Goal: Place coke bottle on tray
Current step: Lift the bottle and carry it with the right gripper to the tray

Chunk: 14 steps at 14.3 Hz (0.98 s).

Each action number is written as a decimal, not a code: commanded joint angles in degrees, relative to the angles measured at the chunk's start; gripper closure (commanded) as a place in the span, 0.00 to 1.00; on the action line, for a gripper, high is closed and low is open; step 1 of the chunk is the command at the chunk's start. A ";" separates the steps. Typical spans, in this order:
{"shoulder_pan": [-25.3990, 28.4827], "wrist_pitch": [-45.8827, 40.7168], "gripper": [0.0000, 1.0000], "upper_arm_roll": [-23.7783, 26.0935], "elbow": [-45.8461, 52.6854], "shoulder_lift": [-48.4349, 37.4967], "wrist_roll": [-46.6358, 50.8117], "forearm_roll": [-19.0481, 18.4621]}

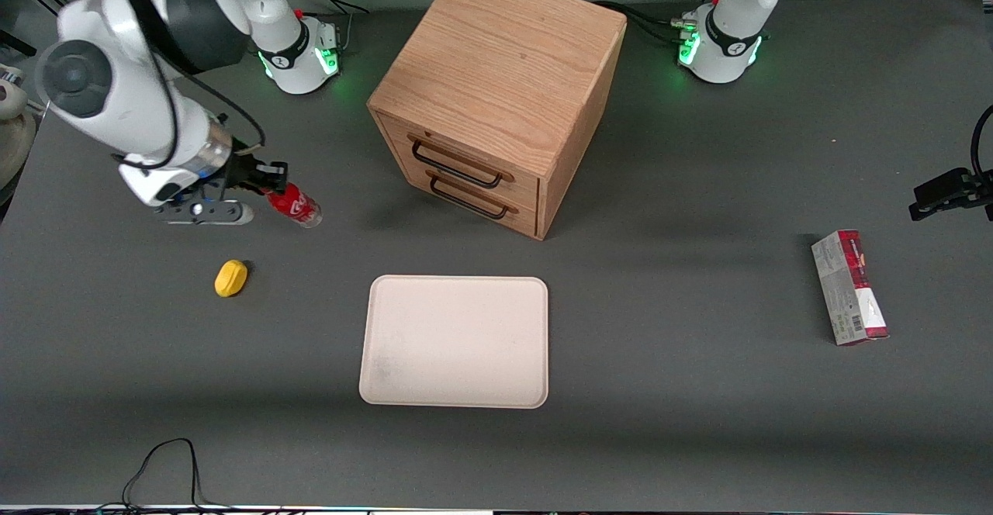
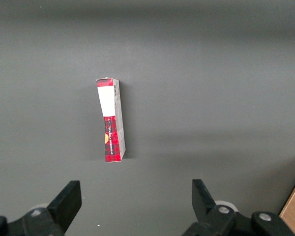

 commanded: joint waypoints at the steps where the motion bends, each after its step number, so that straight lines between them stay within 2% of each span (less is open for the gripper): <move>1: -0.55 -13.97 1.00 0.05 27.91 16.86 1.61 -0.12; 4: -1.08 -16.10 1.00 -0.04 38.22 23.02 3.55 -0.13; 8: -1.17 -13.92 1.00 0.48 50.45 34.70 7.94 -0.04; 14: 2.25 0.41 1.00 0.57 50.73 43.42 13.75 -0.12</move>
